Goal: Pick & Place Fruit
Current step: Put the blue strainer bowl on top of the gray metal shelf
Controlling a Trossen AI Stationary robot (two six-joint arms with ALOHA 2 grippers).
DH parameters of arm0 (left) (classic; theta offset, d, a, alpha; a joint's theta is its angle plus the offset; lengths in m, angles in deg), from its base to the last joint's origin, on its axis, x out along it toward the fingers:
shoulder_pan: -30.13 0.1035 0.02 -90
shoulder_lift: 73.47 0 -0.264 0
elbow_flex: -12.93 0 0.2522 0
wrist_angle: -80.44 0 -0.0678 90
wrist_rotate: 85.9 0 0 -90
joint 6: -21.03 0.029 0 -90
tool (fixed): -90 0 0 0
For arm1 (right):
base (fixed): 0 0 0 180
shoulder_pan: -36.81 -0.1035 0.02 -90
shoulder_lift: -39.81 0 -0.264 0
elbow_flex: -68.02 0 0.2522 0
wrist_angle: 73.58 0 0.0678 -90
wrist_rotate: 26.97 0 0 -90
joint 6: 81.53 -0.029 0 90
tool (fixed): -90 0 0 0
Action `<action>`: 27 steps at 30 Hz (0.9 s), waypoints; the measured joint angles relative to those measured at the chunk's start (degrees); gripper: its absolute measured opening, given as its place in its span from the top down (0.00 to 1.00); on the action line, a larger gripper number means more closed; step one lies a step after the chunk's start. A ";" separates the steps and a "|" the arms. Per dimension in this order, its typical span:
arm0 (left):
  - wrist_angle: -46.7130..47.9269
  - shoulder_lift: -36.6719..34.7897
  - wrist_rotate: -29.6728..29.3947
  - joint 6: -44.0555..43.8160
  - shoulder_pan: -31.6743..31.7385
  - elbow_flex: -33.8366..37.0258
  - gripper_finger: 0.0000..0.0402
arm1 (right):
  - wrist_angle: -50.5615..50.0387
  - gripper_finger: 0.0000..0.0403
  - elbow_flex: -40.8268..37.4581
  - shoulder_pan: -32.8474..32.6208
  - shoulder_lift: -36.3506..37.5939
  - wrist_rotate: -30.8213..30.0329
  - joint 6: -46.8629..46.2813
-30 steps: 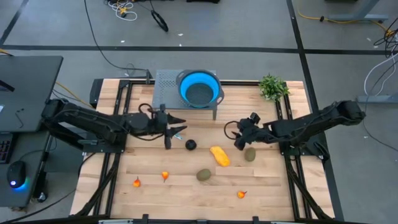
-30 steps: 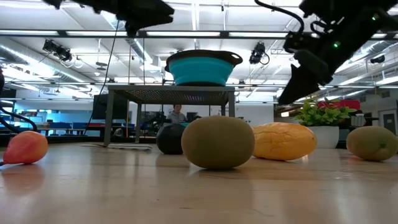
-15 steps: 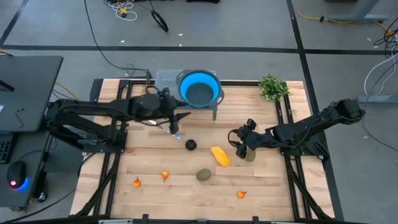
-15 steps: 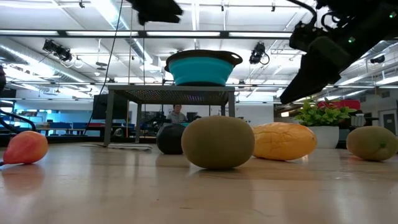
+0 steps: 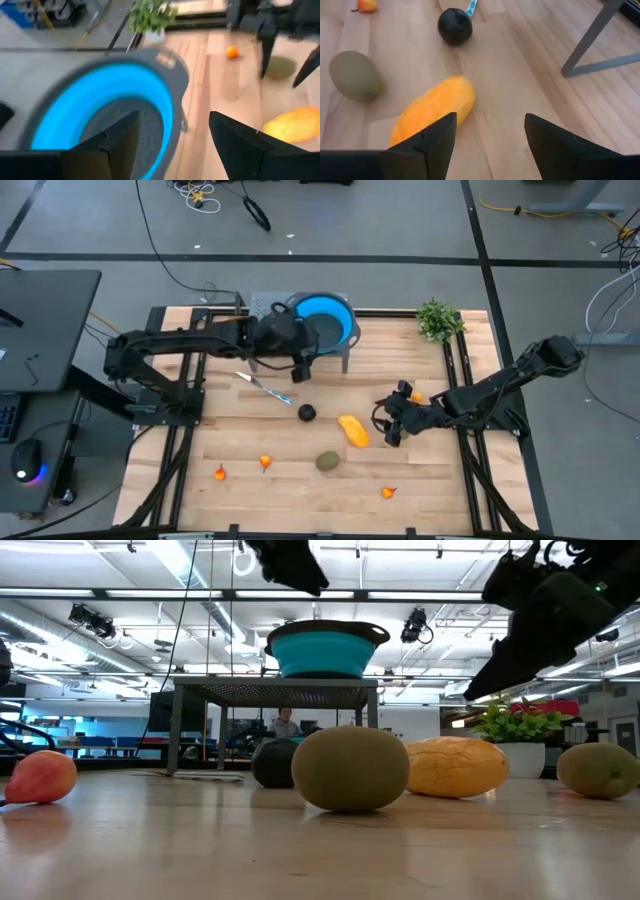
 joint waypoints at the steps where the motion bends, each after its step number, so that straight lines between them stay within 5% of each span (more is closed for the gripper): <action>1: 1.02 0.48 0.24 0.28 0.24 -0.89 0.36 | 0.00 0.39 0.00 -0.25 0.00 -0.01 0.00; 8: 7.81 5.56 4.23 0.78 4.36 -3.08 0.30 | -0.13 0.39 0.00 -1.50 -0.02 0.01 -0.20; 18: 7.31 6.92 2.62 3.17 6.37 -3.08 0.28 | -0.20 0.39 0.00 -1.59 -0.02 -0.02 -0.07; 27: 9.98 7.39 1.53 1.24 6.55 -3.00 0.38 | -0.38 0.39 0.00 -1.59 -0.02 0.44 -0.20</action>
